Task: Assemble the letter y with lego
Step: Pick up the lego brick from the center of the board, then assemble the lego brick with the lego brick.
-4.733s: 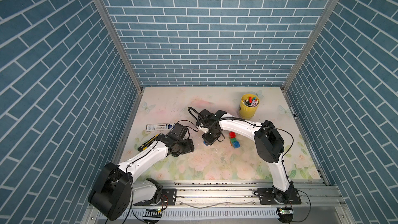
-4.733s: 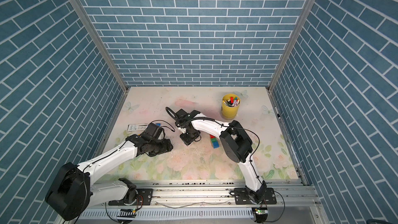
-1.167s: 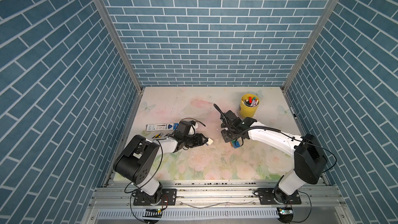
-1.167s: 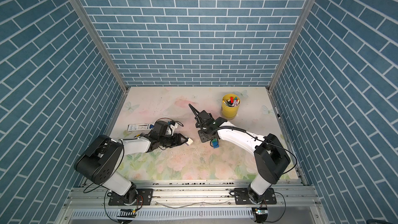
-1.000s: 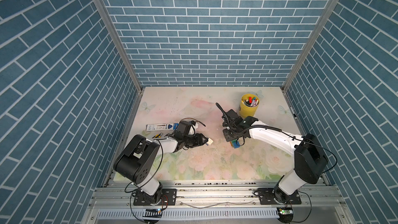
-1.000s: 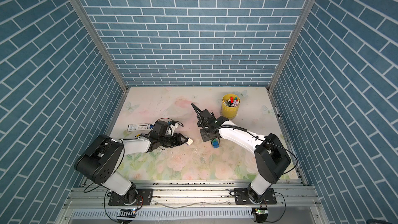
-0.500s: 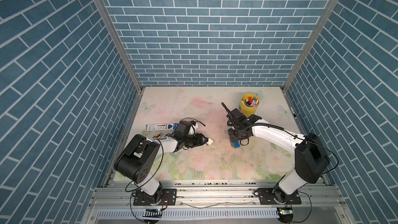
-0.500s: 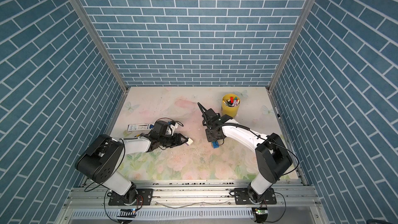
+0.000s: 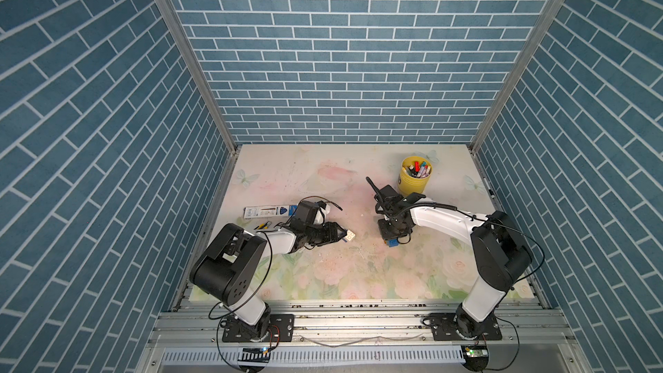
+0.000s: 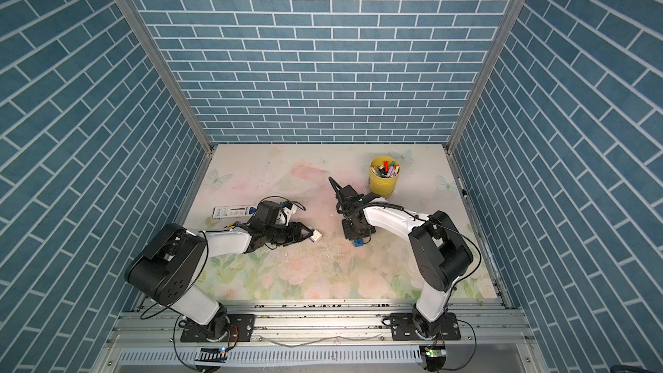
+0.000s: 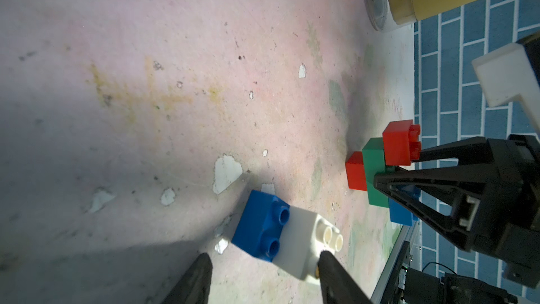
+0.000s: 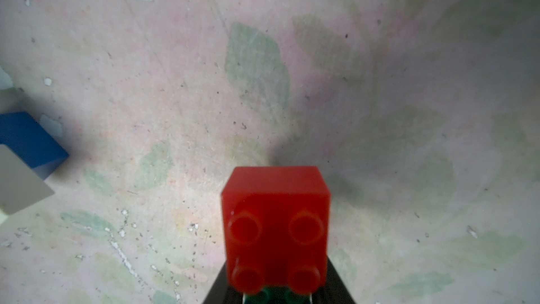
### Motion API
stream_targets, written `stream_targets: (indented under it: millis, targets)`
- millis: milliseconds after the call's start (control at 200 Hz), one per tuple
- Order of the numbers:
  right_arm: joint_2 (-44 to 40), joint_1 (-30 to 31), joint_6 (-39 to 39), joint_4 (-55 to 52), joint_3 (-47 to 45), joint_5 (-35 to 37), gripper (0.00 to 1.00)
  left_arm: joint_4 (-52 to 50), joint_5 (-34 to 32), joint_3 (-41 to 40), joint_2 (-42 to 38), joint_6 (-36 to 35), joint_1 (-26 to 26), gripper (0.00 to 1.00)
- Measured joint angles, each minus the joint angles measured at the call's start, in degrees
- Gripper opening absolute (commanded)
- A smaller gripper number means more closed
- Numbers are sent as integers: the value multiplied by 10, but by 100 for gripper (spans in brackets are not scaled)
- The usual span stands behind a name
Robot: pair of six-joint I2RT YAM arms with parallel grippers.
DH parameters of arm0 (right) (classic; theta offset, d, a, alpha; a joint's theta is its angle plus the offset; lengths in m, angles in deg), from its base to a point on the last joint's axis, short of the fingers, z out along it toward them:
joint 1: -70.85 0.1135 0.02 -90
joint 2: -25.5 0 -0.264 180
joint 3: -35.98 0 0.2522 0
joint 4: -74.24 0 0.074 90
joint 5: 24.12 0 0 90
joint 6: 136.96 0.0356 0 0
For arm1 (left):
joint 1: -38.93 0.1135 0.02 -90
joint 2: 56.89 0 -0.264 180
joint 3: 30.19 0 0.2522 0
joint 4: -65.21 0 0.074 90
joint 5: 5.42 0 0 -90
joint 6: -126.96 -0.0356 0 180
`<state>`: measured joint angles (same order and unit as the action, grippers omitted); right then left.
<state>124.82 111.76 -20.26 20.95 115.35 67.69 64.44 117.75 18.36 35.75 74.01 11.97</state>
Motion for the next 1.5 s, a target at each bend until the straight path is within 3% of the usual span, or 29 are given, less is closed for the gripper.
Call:
stream_targets:
  millis: [345,725,1500]
  targets:
    - [-17,23,-63,0,7,-33,22,0,3,1,3,0,1,60]
    - [-8,76,-148,-1,86,-83,22,4,11,0,8,2,4,59]
    - [66,105,-203,-43,171,-99,21,21,19,-4,12,4,6,59]
